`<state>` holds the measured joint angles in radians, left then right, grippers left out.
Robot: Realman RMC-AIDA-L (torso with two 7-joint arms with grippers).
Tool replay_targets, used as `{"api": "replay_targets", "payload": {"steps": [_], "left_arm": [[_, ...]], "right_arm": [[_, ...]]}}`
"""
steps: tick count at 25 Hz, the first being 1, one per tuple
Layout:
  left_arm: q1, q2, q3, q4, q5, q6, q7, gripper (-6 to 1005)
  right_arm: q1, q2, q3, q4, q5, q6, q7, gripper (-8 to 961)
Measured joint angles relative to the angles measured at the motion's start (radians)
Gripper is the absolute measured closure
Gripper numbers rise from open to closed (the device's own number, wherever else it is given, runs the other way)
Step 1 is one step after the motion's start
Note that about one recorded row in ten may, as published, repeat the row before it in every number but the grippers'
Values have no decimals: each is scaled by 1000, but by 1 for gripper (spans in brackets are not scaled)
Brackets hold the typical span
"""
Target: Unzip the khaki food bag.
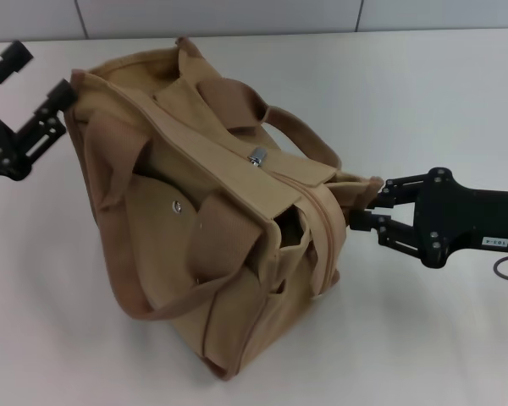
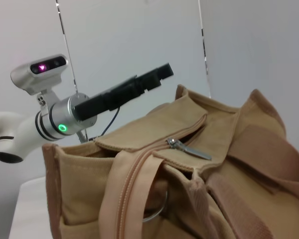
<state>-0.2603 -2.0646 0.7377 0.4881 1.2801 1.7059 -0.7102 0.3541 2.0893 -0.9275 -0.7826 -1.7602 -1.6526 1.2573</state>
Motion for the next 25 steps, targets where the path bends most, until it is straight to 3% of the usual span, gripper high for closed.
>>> {"api": "replay_targets", "payload": {"steps": [3,8,17,25], "left_arm": [[-16,-2,7,-16,40,-20,-3,361],[-30,-4,7,-54,65,-21,1,364],[-33,-6,42,-97,66,7,8,363],[-10,-2,33,-98,61,61,24,363]], "right_arm": [[-22,-5,6,-29,41,-1,0,690],[-36,-7,59,-78,52,5,13,766],[26,-12,112,-73,34,63,51,955],[-16,-32,124,-134,-18,-156,137,900]]}}
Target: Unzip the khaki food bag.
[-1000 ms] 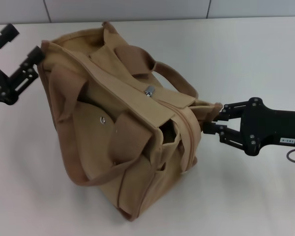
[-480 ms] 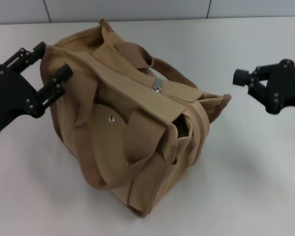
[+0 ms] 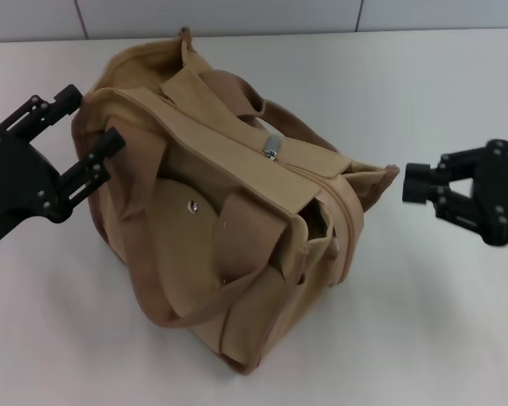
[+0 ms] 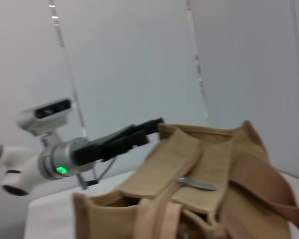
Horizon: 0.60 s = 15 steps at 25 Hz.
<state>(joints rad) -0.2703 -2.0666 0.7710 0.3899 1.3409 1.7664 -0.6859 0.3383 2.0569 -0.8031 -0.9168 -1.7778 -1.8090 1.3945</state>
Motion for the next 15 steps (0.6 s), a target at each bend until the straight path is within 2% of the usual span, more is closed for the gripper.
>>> {"api": "replay_targets", "payload": {"steps": [2,3,7,8,13,15], "left_arm": [[3,0,-1,1,-1,1,0,363],[3,0,-1,1,-1,1,0,363],[4,1,-2,1,-3,1,0,362],[4,1,-3,1,-3,2,0,362],[5,2,-4,0,-3,4,0,362],[5,2,-4,0,-3,5,0,362]], "right_arm": [[-8,9,0,-12,1,-18,-10,886],[-3,21,-6,-6,-3,2,-30,879],[20,27,-49,36,-7,72,-59,719],[48,26,-83,81,-5,115,-78,679],[109,29,-124,158,-1,180,-102,448],[115,30,-131,166,1,191,-107,431]]}}
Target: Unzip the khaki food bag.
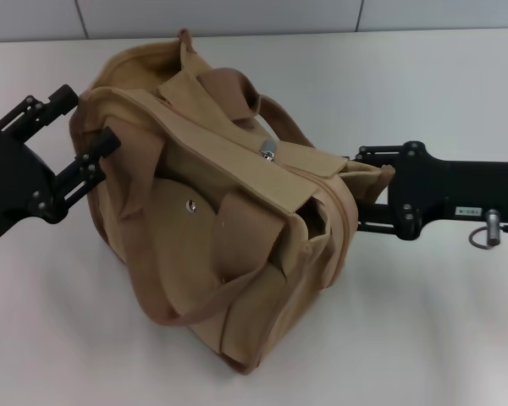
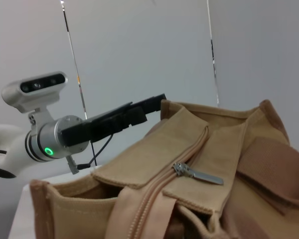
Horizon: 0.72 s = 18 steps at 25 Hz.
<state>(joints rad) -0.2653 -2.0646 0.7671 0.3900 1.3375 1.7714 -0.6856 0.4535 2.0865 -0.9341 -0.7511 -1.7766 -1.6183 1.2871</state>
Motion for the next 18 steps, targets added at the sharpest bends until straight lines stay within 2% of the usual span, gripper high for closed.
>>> {"api": "replay_targets", "payload": {"steps": [5,12,18], "left_arm": [[1,0,0,1,0,8,0,361],[1,-1,0,1,0,10,1,361],[6,-1,12,0,7,21,2,360]], "right_arm": [[0,1,-13,14,29,18,-57,387],[-11,0,-6,8,42,25,-63,625],[-15,-5,11,-63,41,73,-17,714]]}}
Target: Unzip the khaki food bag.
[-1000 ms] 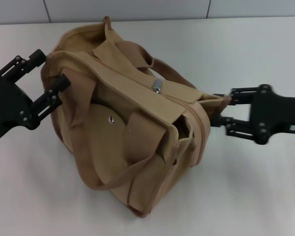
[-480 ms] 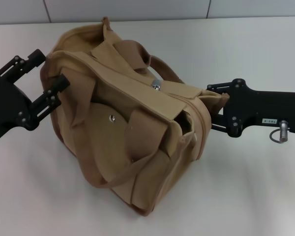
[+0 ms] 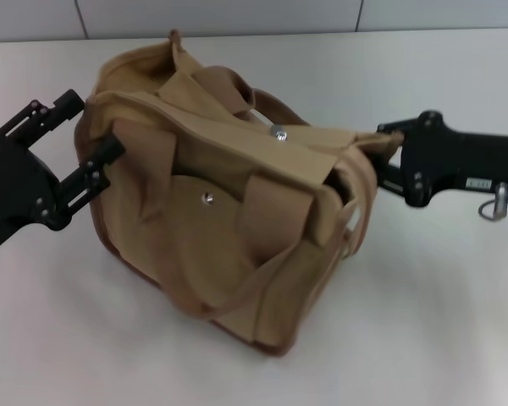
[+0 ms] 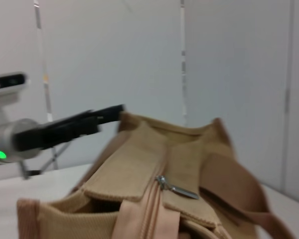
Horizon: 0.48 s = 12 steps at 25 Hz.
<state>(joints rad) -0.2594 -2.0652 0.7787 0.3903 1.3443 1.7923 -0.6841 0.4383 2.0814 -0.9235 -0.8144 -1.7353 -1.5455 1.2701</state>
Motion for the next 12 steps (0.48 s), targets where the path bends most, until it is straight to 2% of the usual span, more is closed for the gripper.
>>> {"api": "replay_targets", "payload": {"steps": [7,12], "left_arm": [[23,1,2,2,1,49,0,360],[38,2,29,6,3,77,0,360]], "right_arm": [[21,-2,1,-50,-7,87,30,805],[56,-14,2,-56,-11,168,34,870]]}}
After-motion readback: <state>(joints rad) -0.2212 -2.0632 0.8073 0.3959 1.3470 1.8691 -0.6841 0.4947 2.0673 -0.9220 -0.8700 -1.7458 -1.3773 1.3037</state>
